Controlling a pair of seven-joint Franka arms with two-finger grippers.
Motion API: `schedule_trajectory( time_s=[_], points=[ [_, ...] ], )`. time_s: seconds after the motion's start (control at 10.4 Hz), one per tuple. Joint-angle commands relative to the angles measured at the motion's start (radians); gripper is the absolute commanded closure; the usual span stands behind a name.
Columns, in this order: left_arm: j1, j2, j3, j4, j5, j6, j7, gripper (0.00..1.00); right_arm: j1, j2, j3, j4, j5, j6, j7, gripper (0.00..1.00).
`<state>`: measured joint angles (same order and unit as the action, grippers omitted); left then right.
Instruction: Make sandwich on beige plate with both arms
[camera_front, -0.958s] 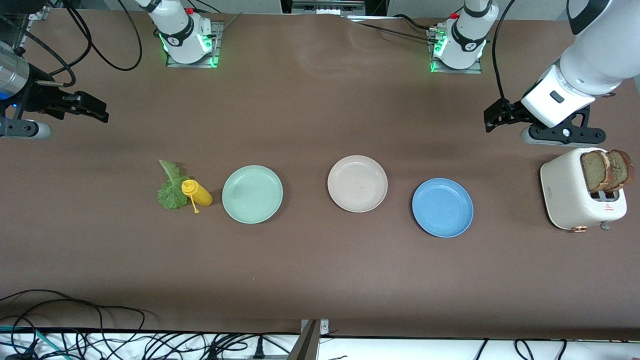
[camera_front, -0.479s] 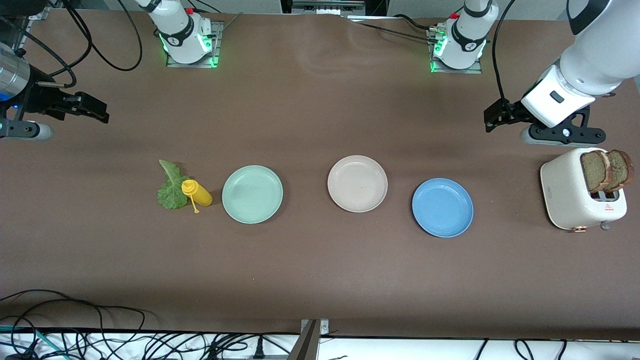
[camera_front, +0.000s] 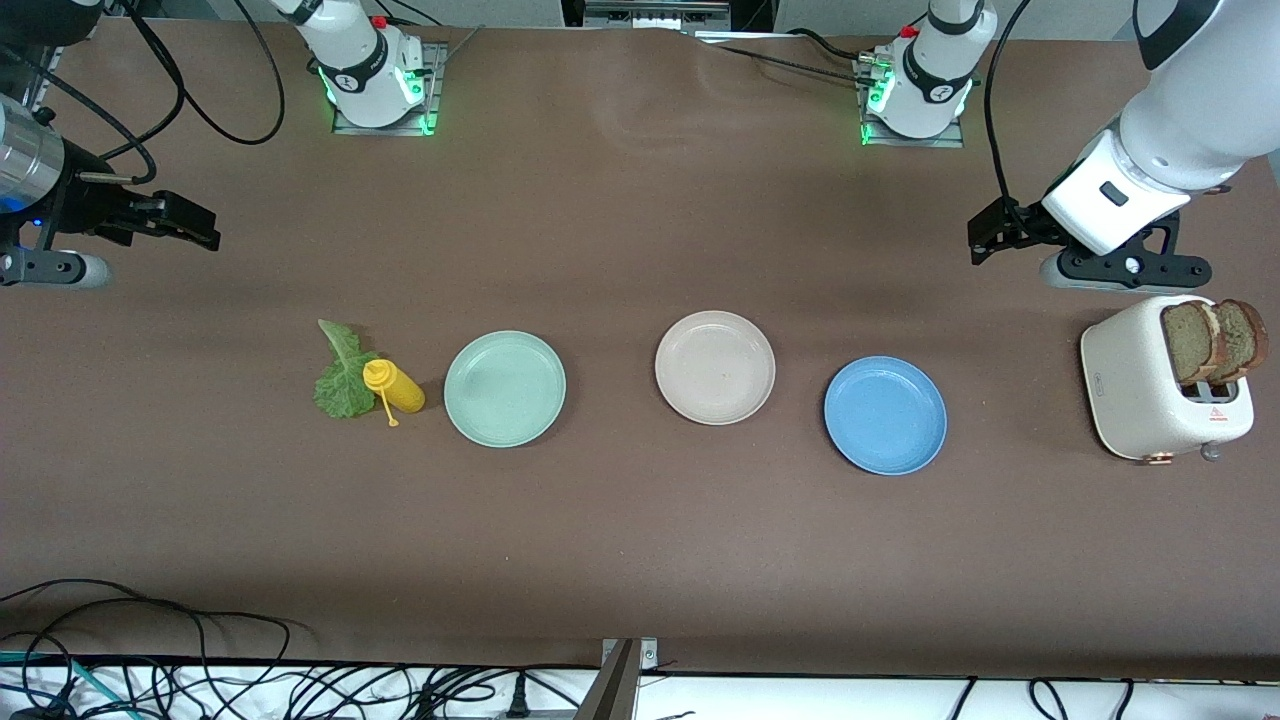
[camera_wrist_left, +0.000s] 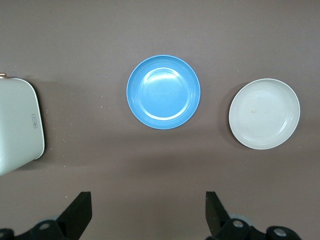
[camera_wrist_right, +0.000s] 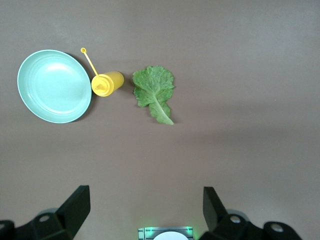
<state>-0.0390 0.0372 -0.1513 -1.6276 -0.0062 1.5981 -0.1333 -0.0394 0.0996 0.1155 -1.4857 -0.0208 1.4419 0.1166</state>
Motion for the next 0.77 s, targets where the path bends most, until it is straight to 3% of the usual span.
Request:
schedule_trajectory(
  time_s=[0.0, 0.67],
  points=[
    [-0.004, -0.008, -0.002, -0.006, 0.026, 0.0, 0.003, 0.0, 0.003, 0.0, 0.003, -0.002, -0.022, 0.024, -0.012, 0.0],
    [-0.004, -0.008, -0.002, -0.006, 0.026, 0.0, 0.003, 0.0, 0.003, 0.002, 0.003, -0.004, -0.022, 0.028, -0.015, 0.0]
  ],
)
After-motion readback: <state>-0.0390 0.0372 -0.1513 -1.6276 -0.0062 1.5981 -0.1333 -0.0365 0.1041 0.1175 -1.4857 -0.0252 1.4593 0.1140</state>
